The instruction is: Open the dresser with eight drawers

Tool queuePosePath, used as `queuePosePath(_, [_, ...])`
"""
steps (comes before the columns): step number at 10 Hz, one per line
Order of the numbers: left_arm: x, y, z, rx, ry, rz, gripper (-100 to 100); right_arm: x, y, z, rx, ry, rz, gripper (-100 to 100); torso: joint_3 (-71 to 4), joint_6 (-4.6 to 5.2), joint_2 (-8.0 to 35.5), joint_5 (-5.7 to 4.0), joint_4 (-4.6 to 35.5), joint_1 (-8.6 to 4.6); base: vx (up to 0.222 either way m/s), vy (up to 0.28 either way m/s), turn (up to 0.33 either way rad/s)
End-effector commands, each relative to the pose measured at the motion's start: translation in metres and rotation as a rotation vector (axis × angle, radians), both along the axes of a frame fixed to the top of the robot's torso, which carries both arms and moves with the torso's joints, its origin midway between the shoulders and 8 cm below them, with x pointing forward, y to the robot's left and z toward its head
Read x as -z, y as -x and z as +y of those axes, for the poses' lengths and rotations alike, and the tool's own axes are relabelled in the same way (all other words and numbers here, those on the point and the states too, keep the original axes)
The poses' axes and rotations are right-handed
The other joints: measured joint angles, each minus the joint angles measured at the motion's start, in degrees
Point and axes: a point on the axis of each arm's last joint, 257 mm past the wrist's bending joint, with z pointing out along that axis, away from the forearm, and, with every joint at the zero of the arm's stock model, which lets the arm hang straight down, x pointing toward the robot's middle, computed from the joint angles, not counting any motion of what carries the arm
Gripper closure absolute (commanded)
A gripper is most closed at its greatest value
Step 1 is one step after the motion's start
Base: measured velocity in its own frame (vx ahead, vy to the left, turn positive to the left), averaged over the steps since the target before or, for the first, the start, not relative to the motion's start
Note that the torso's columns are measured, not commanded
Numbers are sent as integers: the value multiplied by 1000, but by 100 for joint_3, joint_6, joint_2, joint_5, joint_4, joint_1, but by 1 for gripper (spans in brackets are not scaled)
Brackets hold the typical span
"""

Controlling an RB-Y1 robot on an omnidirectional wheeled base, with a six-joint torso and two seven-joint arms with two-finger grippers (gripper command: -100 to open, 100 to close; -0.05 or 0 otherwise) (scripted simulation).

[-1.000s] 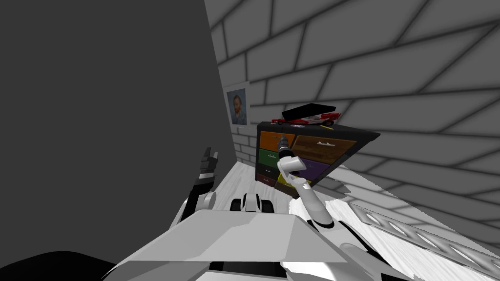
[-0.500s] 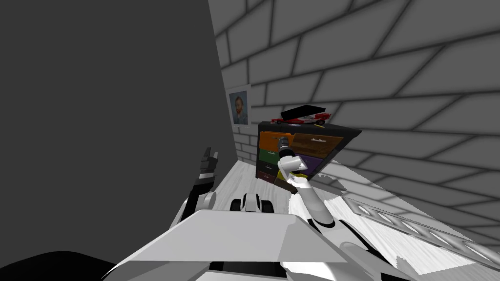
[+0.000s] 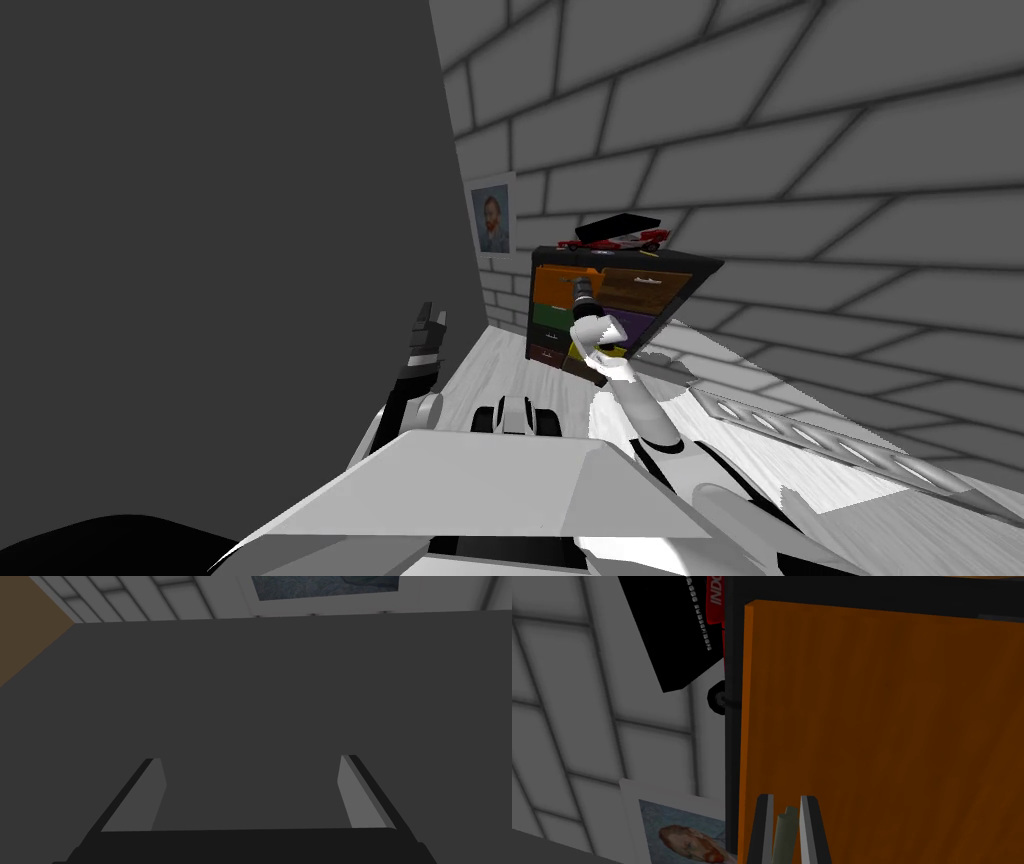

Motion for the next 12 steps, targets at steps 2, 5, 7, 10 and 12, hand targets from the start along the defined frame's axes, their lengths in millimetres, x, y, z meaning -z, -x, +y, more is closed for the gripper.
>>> queuePosePath(2, [0,0,0,0,0,0,0,-9,3,-11,85,186,4,100,-4,9,-4,-3,0,-8,6,-10,23])
queuePosePath(5, [0,0,0,0,0,0,0,-20,8,-16,129,251,-17,100,23,30,40,6,31,-2,4,-1,2])
queuePosePath(7, [0,0,0,0,0,0,0,-11,8,-17,108,214,-5,100,33,36,57,9,44,-4,-16,17,19])
queuePosePath(10, [0,0,0,0,0,0,0,-8,7,-27,73,133,-7,100,15,12,26,4,13,11,-88,57,19])
queuePosePath(12, [0,0,0,0,0,0,0,-5,5,-30,52,86,-5,100,9,15,18,2,12,1,-93,34,26])
